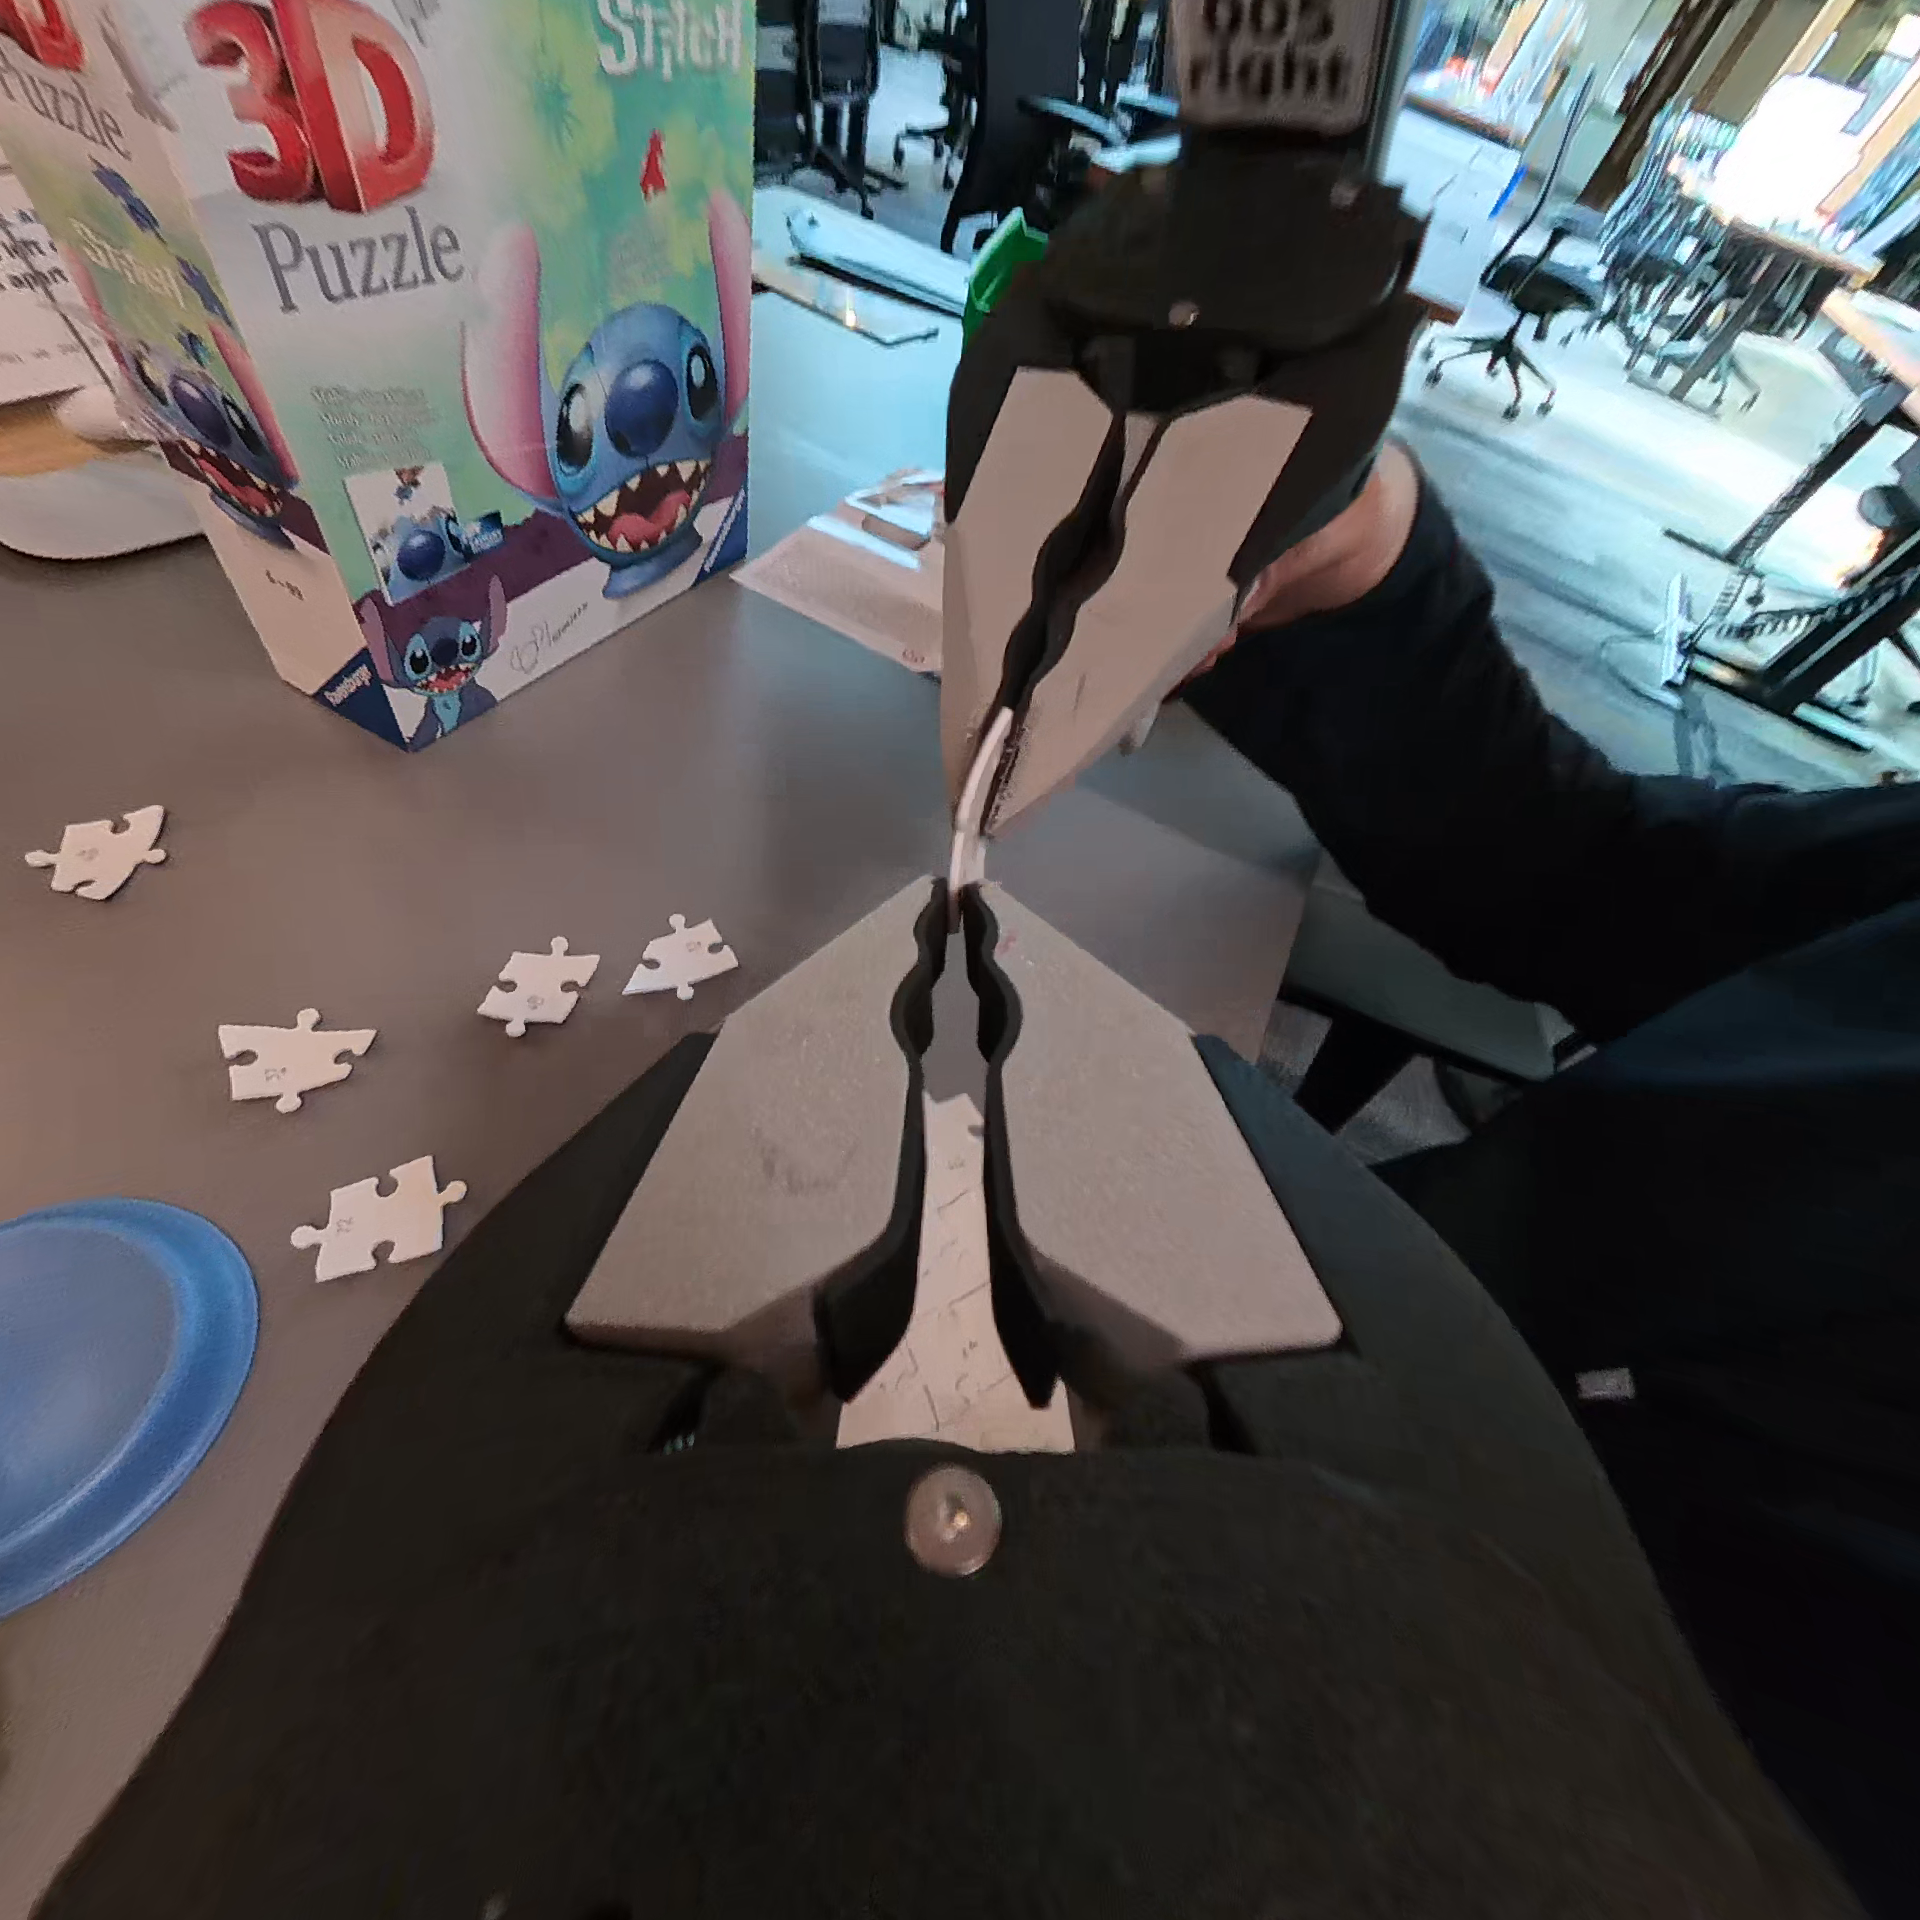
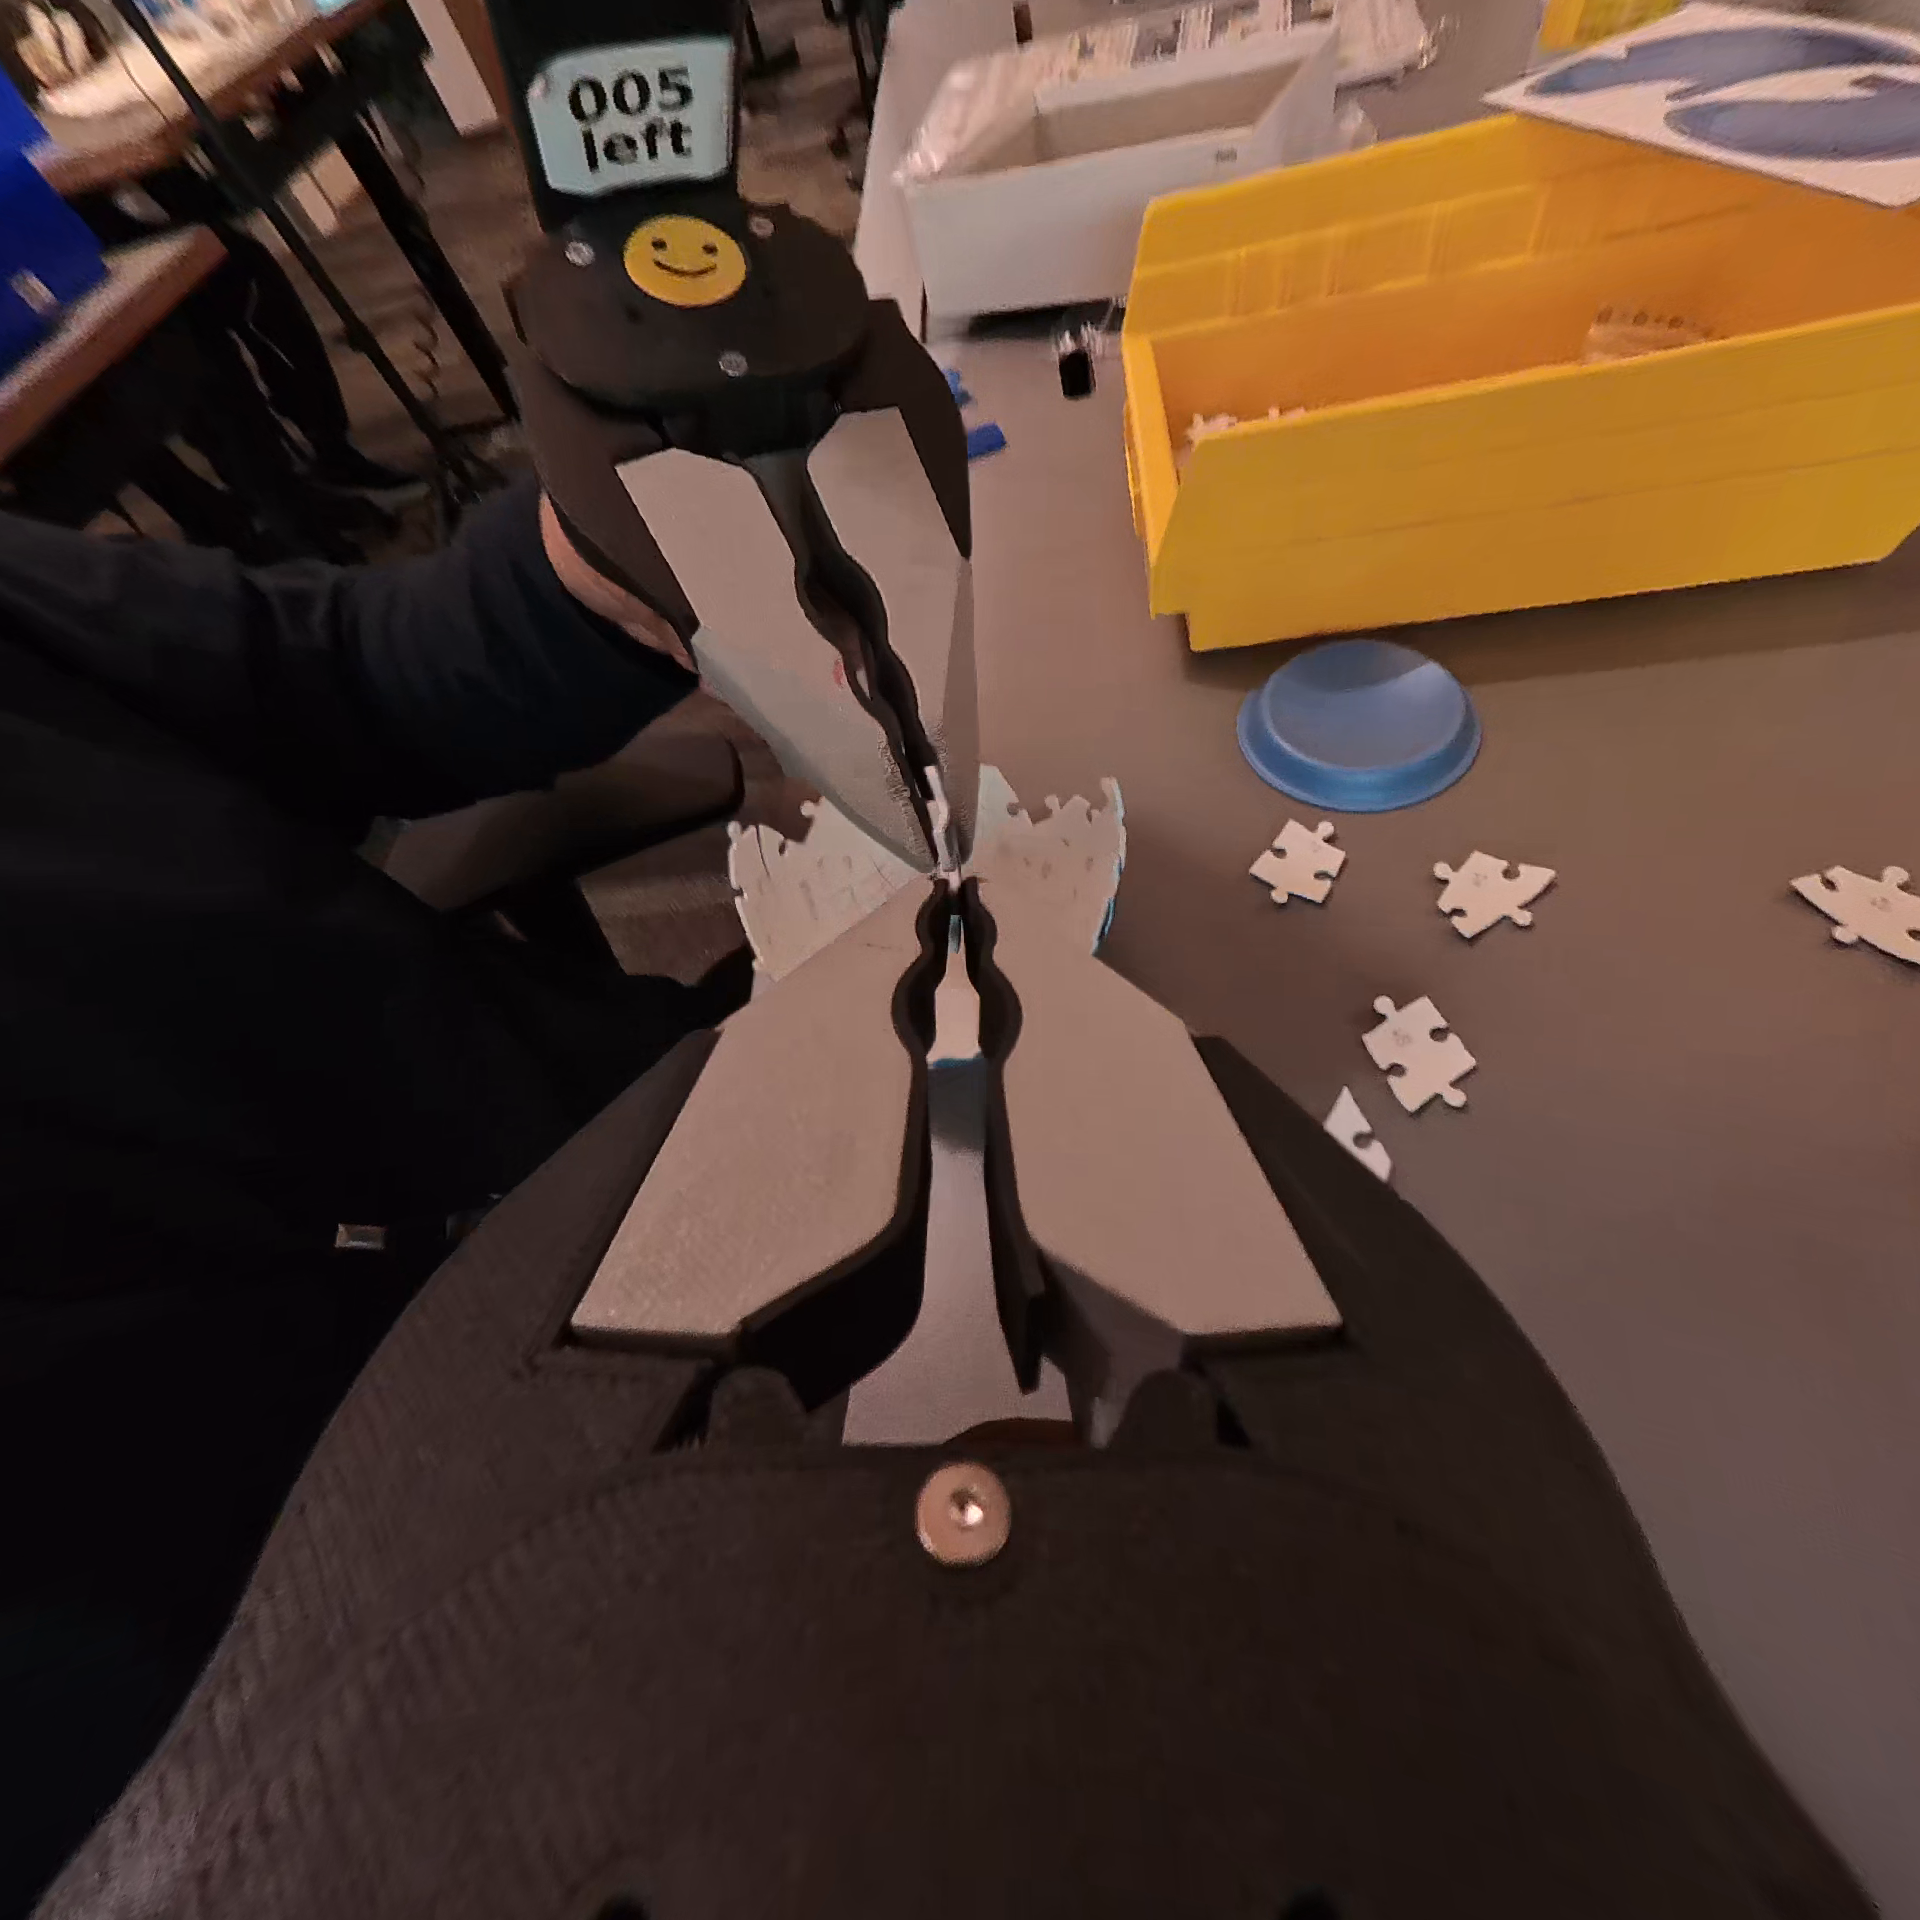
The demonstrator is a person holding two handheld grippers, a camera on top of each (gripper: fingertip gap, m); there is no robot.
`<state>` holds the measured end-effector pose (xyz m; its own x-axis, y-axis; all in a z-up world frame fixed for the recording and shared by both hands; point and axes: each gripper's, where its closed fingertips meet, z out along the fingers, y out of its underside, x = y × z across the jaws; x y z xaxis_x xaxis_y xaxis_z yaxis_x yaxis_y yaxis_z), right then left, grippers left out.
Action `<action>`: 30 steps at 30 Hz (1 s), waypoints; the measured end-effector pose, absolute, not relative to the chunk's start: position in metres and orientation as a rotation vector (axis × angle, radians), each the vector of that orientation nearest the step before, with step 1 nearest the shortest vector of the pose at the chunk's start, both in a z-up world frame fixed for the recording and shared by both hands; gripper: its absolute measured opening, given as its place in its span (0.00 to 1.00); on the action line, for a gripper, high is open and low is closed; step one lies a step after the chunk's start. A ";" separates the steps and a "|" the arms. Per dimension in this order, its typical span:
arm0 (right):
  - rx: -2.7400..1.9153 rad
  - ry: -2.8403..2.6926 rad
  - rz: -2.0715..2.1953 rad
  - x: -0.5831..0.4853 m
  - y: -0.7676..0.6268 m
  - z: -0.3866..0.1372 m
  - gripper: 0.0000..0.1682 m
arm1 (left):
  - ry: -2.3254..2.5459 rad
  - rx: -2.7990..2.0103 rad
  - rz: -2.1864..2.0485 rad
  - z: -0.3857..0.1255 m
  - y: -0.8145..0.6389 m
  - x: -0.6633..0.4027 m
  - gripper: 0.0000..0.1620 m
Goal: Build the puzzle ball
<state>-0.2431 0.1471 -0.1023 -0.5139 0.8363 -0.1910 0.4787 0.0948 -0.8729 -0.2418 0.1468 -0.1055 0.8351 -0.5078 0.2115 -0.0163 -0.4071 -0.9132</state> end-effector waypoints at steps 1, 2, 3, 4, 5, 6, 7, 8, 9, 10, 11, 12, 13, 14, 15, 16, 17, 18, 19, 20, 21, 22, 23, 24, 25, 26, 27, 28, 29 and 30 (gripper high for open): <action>-1.295 -2.040 1.348 -0.244 0.148 -0.103 0.00 | 0.403 -1.942 -0.551 -0.108 0.147 -0.241 0.00; -1.290 -2.044 1.322 -0.245 0.149 -0.102 0.00 | 0.410 -1.950 -0.539 -0.110 0.148 -0.241 0.00; -1.280 -2.042 1.325 -0.246 0.148 -0.099 0.00 | 0.415 -1.955 -0.540 -0.112 0.149 -0.239 0.00; -1.270 -2.038 1.347 -0.246 0.146 -0.096 0.00 | 0.420 -1.956 -0.556 -0.113 0.149 -0.237 0.00; -1.266 -2.030 1.369 -0.247 0.145 -0.094 0.00 | 0.414 -1.950 -0.577 -0.113 0.149 -0.235 0.00; -1.264 -2.015 1.390 -0.248 0.145 -0.093 0.00 | 0.403 -1.943 -0.592 -0.113 0.150 -0.235 0.00; -1.261 -1.996 1.419 -0.249 0.145 -0.092 0.00 | 0.393 -1.938 -0.605 -0.112 0.150 -0.236 0.00; -1.260 -1.977 1.459 -0.249 0.145 -0.092 0.00 | 0.384 -1.935 -0.621 -0.112 0.149 -0.237 0.00; -1.262 -1.965 1.501 -0.249 0.144 -0.093 0.00 | 0.379 -1.936 -0.638 -0.112 0.149 -0.237 0.00; -1.263 -1.953 1.536 -0.249 0.144 -0.094 0.00 | 0.381 -1.945 -0.651 -0.114 0.148 -0.237 0.00; -1.265 -1.933 1.558 -0.250 0.145 -0.095 0.01 | 0.379 -1.960 -0.645 -0.117 0.148 -0.238 0.00; -1.270 -1.913 1.574 -0.252 0.147 -0.096 0.02 | 0.378 -1.973 -0.628 -0.119 0.148 -0.240 0.00; -1.267 -1.905 1.595 -0.253 0.146 -0.096 0.02 | 0.380 -1.983 -0.623 -0.121 0.148 -0.241 0.00; -1.261 -1.901 1.612 -0.253 0.145 -0.097 0.01 | 0.377 -1.991 -0.626 -0.122 0.149 -0.241 0.00; -1.263 -1.897 1.613 -0.254 0.145 -0.098 0.01 | 0.374 -1.999 -0.628 -0.123 0.149 -0.241 0.00; -1.263 -1.899 1.607 -0.255 0.145 -0.101 0.01 | 0.373 -2.012 -0.624 -0.124 0.150 -0.242 0.00; -1.257 -1.900 1.597 -0.256 0.145 -0.103 0.01 | 0.374 -2.024 -0.623 -0.126 0.150 -0.242 0.00; -1.252 -1.898 1.588 -0.256 0.145 -0.104 0.01 | 0.373 -2.032 -0.624 -0.127 0.151 -0.242 0.00; -1.253 -1.895 1.578 -0.257 0.146 -0.106 0.01 | 0.372 -2.045 -0.623 -0.129 0.151 -0.242 0.00; -1.253 -1.896 1.570 -0.257 0.147 -0.107 0.01 | 0.374 -2.057 -0.619 -0.130 0.152 -0.243 0.00; -1.250 -1.895 1.563 -0.257 0.148 -0.108 0.00 | 0.377 -2.067 -0.626 -0.130 0.152 -0.243 0.00; -1.245 -1.891 1.556 -0.257 0.148 -0.108 0.00 | 0.381 -2.074 -0.637 -0.130 0.152 -0.242 0.01; -1.244 -1.884 1.551 -0.257 0.149 -0.108 0.00 | 0.394 -2.082 -0.639 -0.130 0.151 -0.243 0.01; -1.248 -1.869 1.543 -0.257 0.151 -0.107 0.00 | 0.411 -2.089 -0.623 -0.128 0.151 -0.246 0.01; -1.256 -1.855 1.528 -0.257 0.155 -0.108 0.00 | 0.431 -2.093 -0.588 -0.125 0.151 -0.250 0.01; -1.268 -1.844 1.510 -0.257 0.159 -0.110 0.00 | 0.454 -2.093 -0.543 -0.121 0.152 -0.255 0.02; -1.282 -1.836 1.494 -0.256 0.163 -0.112 0.00 | 0.495 -2.092 -0.501 -0.117 0.152 -0.260 0.03; -1.294 -1.830 1.488 -0.256 0.166 -0.115 0.00 | 0.567 -2.097 -0.477 -0.115 0.149 -0.261 0.05; -1.304 -1.828 1.488 -0.255 0.167 -0.118 0.00 | 0.648 -2.113 -0.452 -0.115 0.146 -0.262 0.05; -1.315 -1.827 1.485 -0.255 0.168 -0.121 0.00 | 0.701 -2.143 -0.404 -0.118 0.146 -0.266 0.07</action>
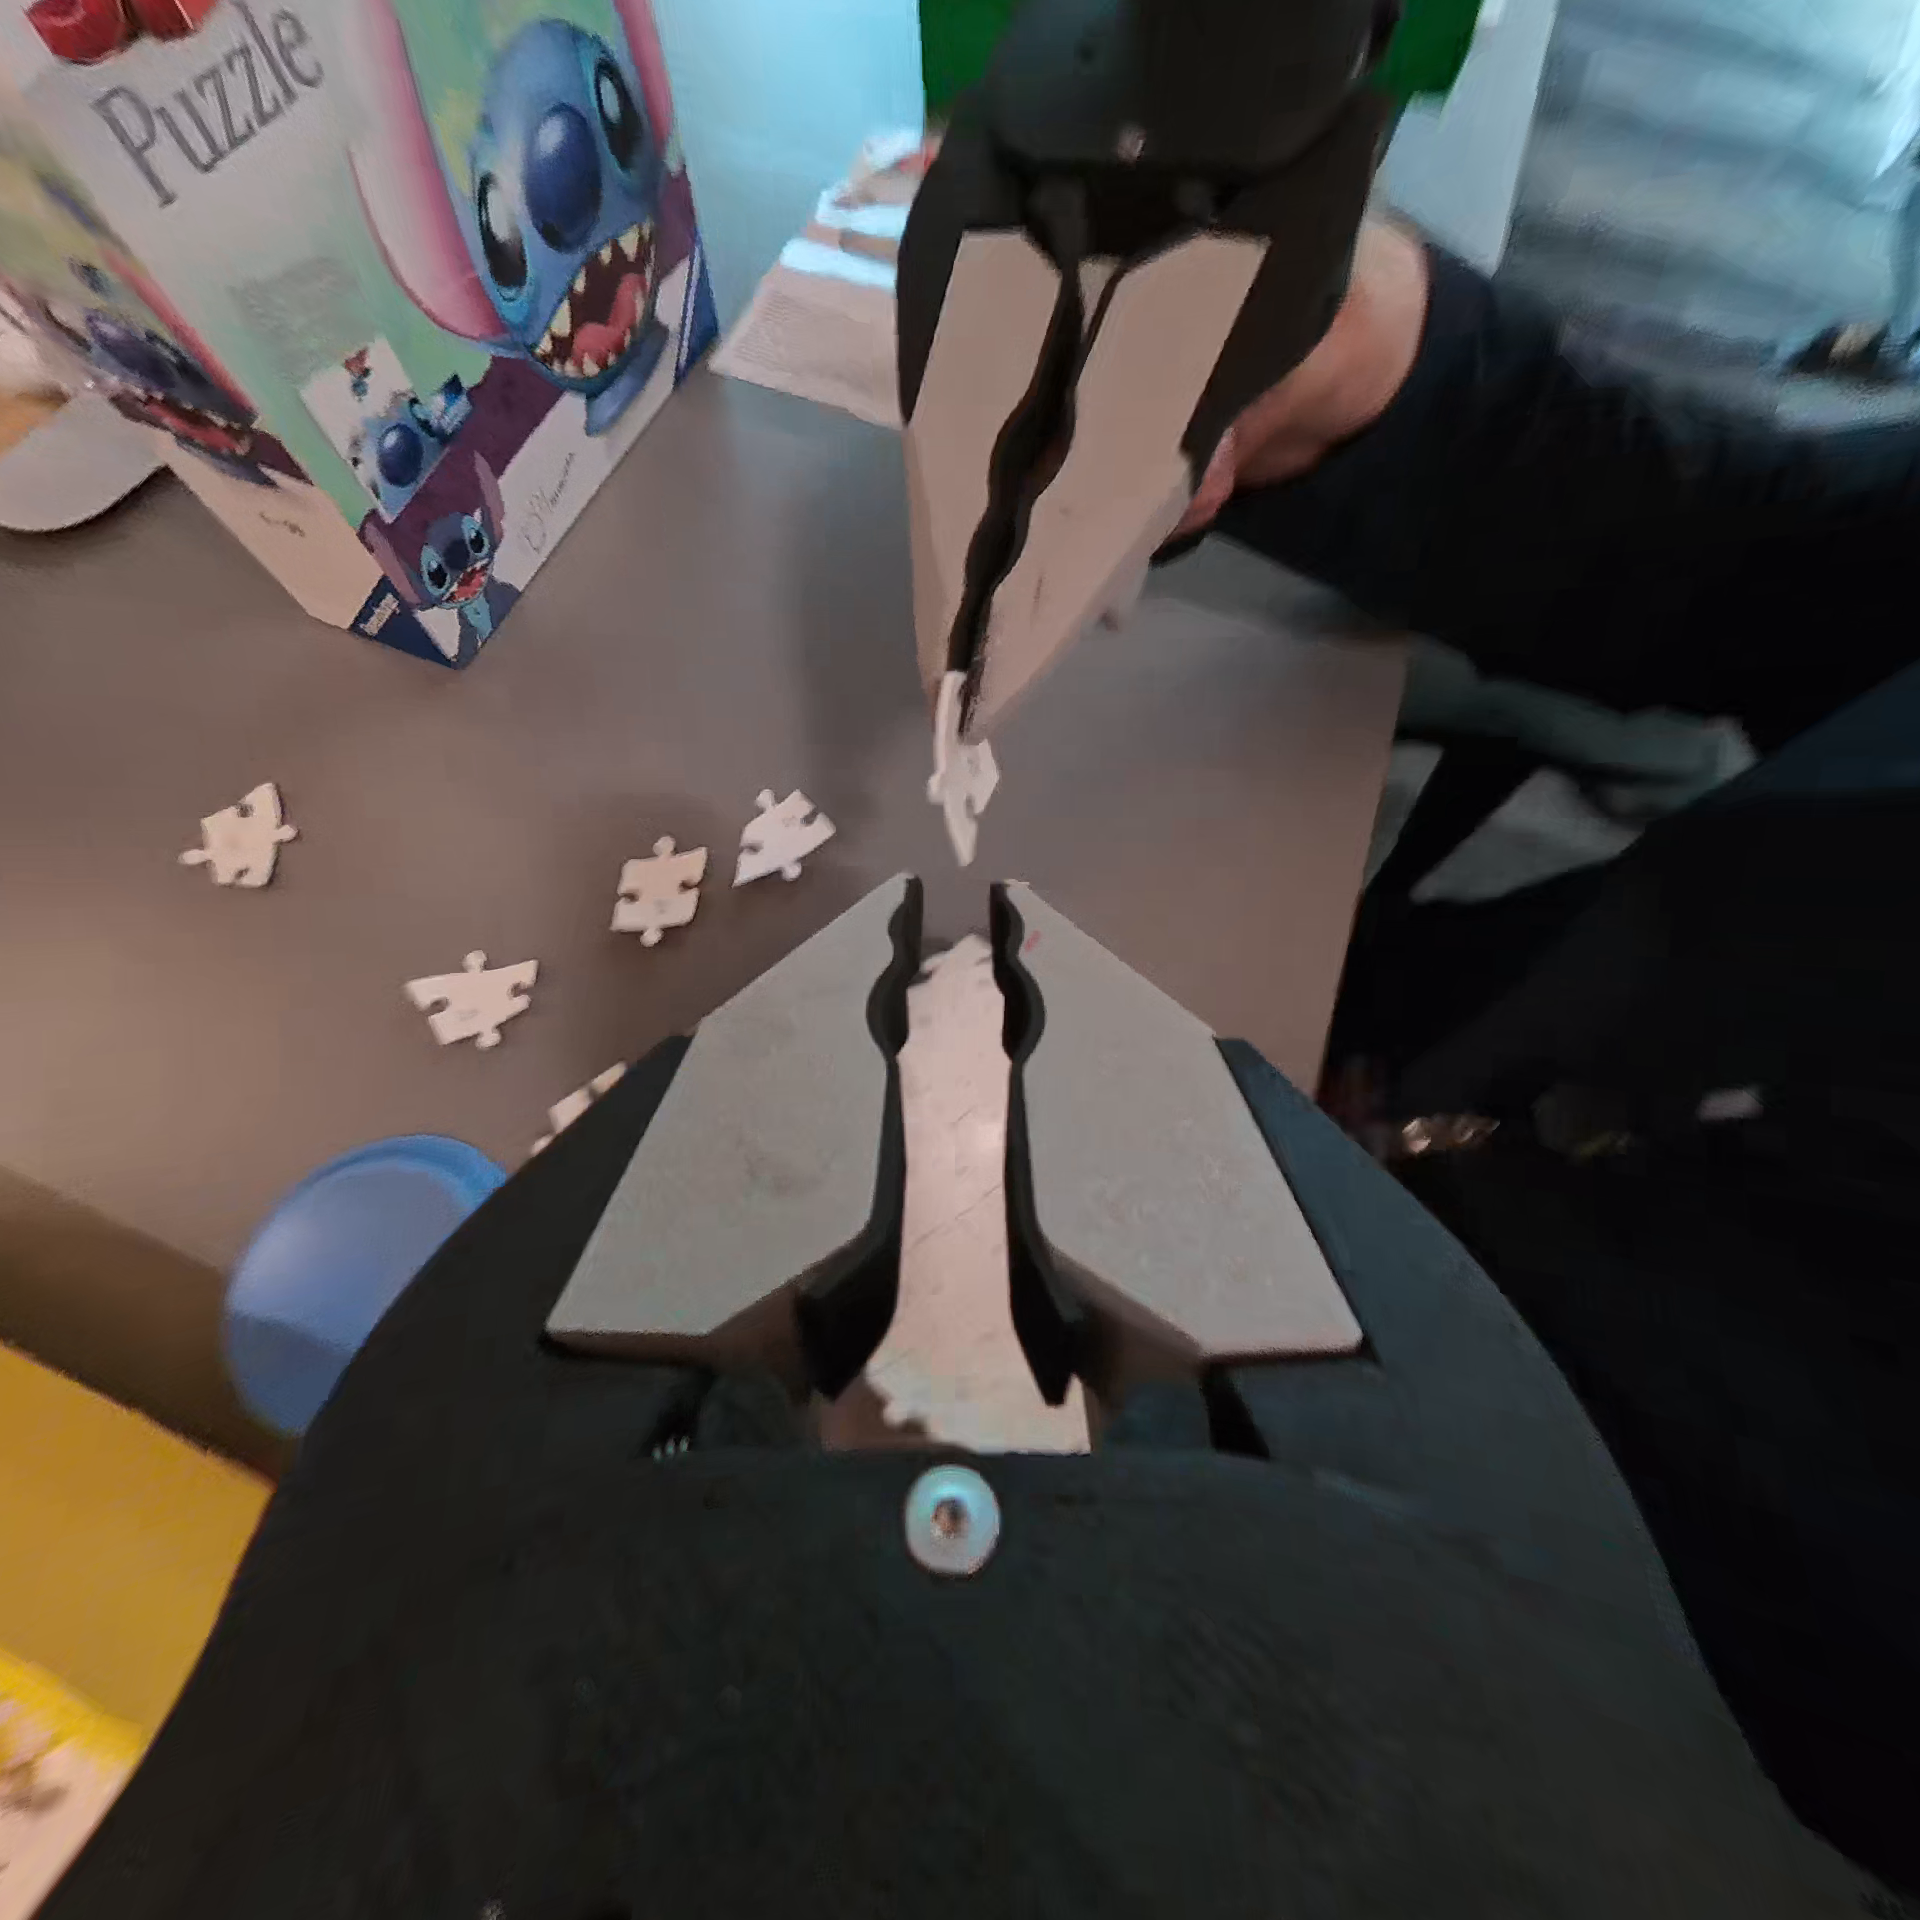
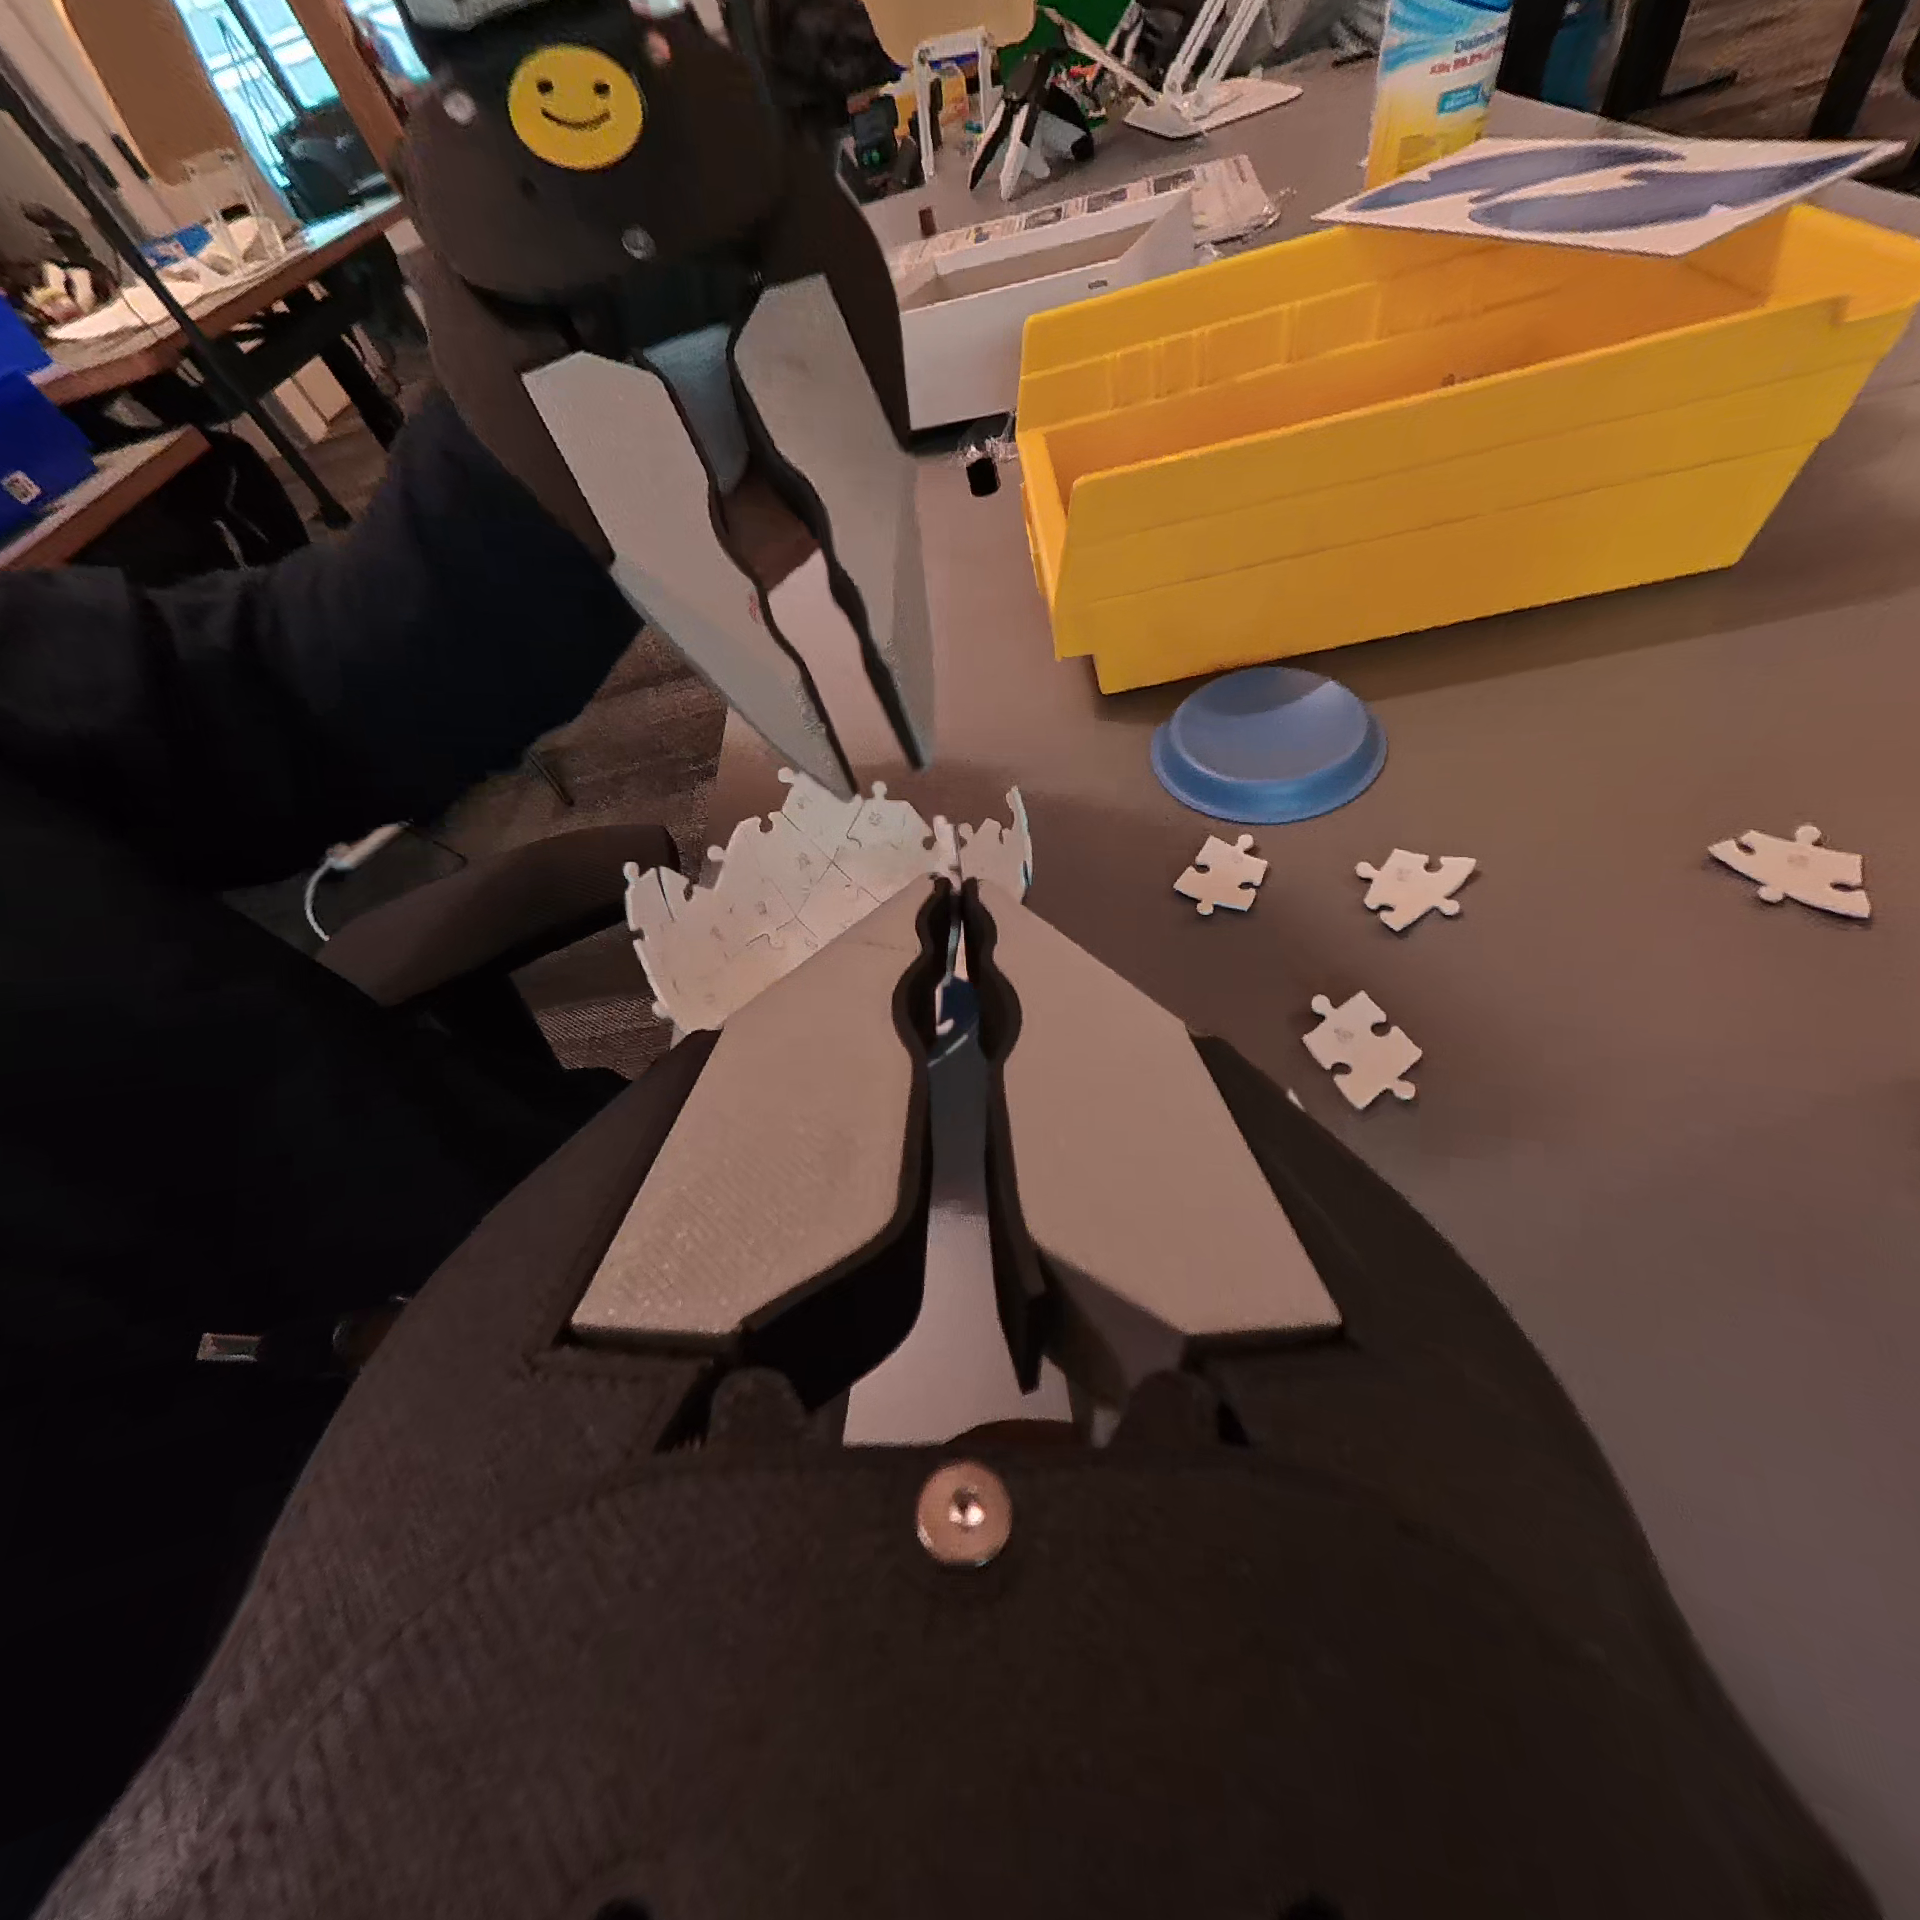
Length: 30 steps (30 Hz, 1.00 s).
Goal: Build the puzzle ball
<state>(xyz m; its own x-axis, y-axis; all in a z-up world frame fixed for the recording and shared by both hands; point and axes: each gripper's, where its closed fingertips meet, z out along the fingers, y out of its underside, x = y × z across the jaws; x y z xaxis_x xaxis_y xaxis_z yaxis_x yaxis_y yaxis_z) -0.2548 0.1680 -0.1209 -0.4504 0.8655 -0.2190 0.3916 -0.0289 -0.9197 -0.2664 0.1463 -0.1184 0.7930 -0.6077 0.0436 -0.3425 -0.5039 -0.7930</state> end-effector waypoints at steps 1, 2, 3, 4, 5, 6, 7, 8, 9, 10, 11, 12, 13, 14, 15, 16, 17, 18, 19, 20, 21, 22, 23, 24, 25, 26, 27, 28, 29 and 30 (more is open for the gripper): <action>-1.323 -1.829 1.472 -0.255 0.169 -0.124 0.00 | 0.747 -2.188 -0.354 -0.124 0.147 -0.272 0.10; -1.330 -1.832 1.455 -0.254 0.169 -0.128 0.00 | 0.801 -2.232 -0.315 -0.130 0.147 -0.275 0.11; -1.335 -1.840 1.439 -0.254 0.170 -0.131 0.00 | 0.853 -2.267 -0.282 -0.136 0.147 -0.278 0.11; -1.340 -1.849 1.426 -0.253 0.169 -0.133 0.00 | 0.899 -2.297 -0.262 -0.142 0.148 -0.279 0.12; -1.343 -1.857 1.412 -0.253 0.169 -0.135 0.00 | 0.938 -2.328 -0.258 -0.148 0.149 -0.279 0.13; -1.346 -1.864 1.396 -0.252 0.169 -0.137 0.00 | 0.971 -2.362 -0.267 -0.155 0.149 -0.279 0.14; -1.349 -1.869 1.379 -0.251 0.169 -0.137 0.00 | 1.002 -2.398 -0.280 -0.161 0.149 -0.279 0.15; -1.353 -1.875 1.364 -0.250 0.170 -0.138 0.00 | 1.032 -2.430 -0.302 -0.167 0.148 -0.278 0.16; -1.356 -1.882 1.350 -0.248 0.170 -0.138 0.00 | 1.059 -2.457 -0.322 -0.172 0.146 -0.277 0.17; -1.362 -1.888 1.337 -0.246 0.170 -0.139 0.00 | 1.085 -2.476 -0.338 -0.176 0.146 -0.276 0.17; -1.371 -1.891 1.324 -0.245 0.170 -0.139 0.00 | 1.107 -2.491 -0.346 -0.179 0.145 -0.275 0.17; -1.380 -1.894 1.315 -0.243 0.170 -0.140 0.00 | 1.123 -2.507 -0.350 -0.183 0.145 -0.274 0.17; -1.386 -1.901 1.310 -0.241 0.170 -0.141 0.00 | 1.135 -2.522 -0.354 -0.185 0.145 -0.273 0.17; -1.389 -1.908 1.308 -0.239 0.169 -0.142 0.00 | 1.149 -2.530 -0.361 -0.187 0.145 -0.270 0.17; -1.390 -1.913 1.306 -0.238 0.168 -0.142 0.00 | 1.163 -2.531 -0.366 -0.189 0.145 -0.268 0.16; -1.389 -1.915 1.303 -0.237 0.168 -0.143 0.00 | 1.179 -2.533 -0.362 -0.191 0.144 -0.266 0.15; -1.390 -1.918 1.303 -0.235 0.168 -0.144 0.00 | 1.194 -2.539 -0.349 -0.194 0.143 -0.265 0.15; -1.392 -1.925 1.306 -0.234 0.167 -0.145 0.00 | 1.205 -2.546 -0.334 -0.196 0.143 -0.265 0.15; -1.392 -1.934 1.313 -0.233 0.165 -0.146 0.00 | 1.210 -2.555 -0.327 -0.199 0.143 -0.265 0.15; -1.393 -1.946 1.316 -0.232 0.163 -0.148 0.00 | 1.212 -2.567 -0.328 -0.201 0.142 -0.265 0.14; -1.392 -1.961 1.315 -0.232 0.160 -0.149 0.00 | 1.210 -2.579 -0.326 -0.203 0.142 -0.266 0.14; -1.391 -1.979 1.308 -0.231 0.158 -0.151 0.00 | 1.207 -2.588 -0.319 -0.204 0.142 -0.267 0.14; -1.388 -1.997 1.299 -0.231 0.155 -0.152 0.00 | 1.204 -2.595 -0.310 -0.205 0.142 -0.269 0.14; -1.386 -2.014 1.289 -0.232 0.153 -0.154 0.00 | 1.200 -2.602 -0.304 -0.205 0.142 -0.270 0.13; -1.385 -2.029 1.278 -0.232 0.151 -0.155 0.00 | 1.192 -2.611 -0.298 -0.205 0.142 -0.272 0.13; -1.386 -2.042 1.264 -0.234 0.149 -0.157 0.00 | 1.184 -2.619 -0.287 -0.205 0.143 -0.273 0.12; -1.389 -2.053 1.249 -0.235 0.147 -0.158 0.00 | 1.174 -2.627 -0.271 -0.205 0.143 -0.276 0.10; -1.391 -2.062 1.235 -0.237 0.146 -0.160 0.00 | 1.163 -2.636 -0.257 -0.205 0.143 -0.278 0.09; -1.390 -2.072 1.224 -0.239 0.145 -0.161 0.00 | 1.150 -2.646 -0.250 -0.204 0.143 -0.279 0.08; -1.390 -2.082 1.212 -0.242 0.144 -0.162 0.00 | 1.135 -2.655 -0.246 -0.204 0.143 -0.280 0.08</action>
<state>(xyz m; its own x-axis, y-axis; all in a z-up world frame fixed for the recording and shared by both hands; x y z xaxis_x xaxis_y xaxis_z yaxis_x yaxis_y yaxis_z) -0.2416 0.1442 -0.1619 -0.4523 0.8778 -0.1575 0.5704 0.1489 -0.8078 -0.2801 0.1434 -0.2043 0.6836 -0.7275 0.0586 -0.6865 -0.6683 -0.2865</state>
